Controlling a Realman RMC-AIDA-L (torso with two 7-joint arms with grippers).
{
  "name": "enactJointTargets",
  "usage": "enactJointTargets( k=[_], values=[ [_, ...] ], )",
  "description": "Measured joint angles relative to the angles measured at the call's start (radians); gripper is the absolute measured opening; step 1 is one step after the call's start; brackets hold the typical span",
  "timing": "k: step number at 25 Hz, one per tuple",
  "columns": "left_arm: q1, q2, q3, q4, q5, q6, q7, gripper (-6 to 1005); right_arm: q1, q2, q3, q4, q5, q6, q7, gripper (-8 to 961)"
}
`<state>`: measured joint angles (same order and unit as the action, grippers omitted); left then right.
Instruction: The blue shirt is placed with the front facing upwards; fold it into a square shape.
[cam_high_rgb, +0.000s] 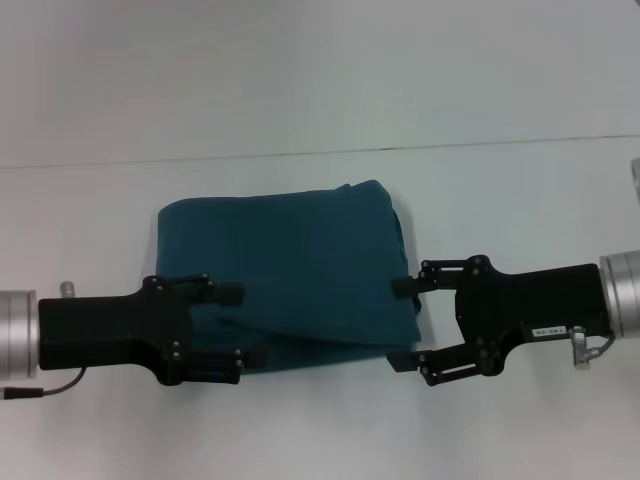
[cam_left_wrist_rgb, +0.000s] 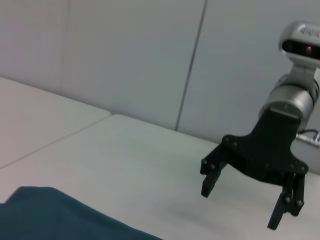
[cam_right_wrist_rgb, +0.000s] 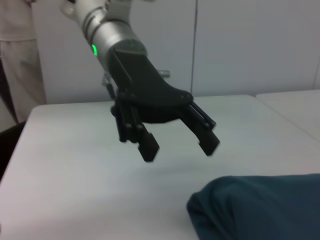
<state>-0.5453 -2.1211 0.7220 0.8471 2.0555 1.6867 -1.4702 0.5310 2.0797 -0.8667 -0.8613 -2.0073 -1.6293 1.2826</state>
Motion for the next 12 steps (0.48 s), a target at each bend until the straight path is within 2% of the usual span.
enactJointTargets(
  k=[12],
  values=[
    [-0.024,0.002,0.009,0.013,0.0,-0.009,0.039,880,-0.005,0.005,-0.01,-0.045,-0.006,-0.028,0.027,916]
  ],
)
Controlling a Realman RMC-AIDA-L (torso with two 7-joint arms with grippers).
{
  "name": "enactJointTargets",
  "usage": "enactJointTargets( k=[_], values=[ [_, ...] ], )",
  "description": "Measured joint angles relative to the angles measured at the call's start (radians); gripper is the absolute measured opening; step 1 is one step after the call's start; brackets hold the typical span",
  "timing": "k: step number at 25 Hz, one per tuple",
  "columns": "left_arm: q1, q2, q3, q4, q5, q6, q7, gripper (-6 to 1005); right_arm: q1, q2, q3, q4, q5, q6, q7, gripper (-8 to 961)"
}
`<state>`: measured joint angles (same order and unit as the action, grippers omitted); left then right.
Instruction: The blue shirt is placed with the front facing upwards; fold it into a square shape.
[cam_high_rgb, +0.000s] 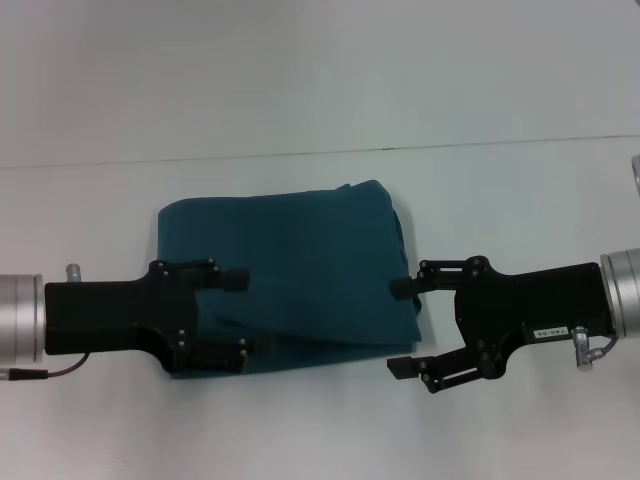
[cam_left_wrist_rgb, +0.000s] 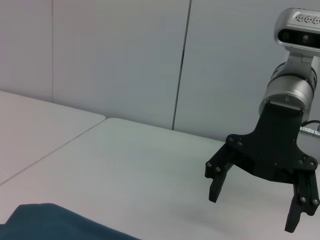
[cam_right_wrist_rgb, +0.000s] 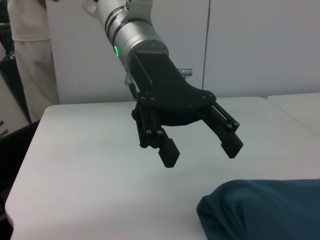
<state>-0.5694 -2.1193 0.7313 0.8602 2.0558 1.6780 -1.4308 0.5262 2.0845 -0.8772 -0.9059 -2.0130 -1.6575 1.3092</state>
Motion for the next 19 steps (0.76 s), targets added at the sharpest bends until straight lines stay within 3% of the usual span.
enactJointTargets(
  k=[19],
  values=[
    [0.025,0.007,-0.02,-0.003,0.012,0.007,0.058,880,0.01,0.009,0.0,0.01,0.011,0.013,-0.002,924]
  ],
)
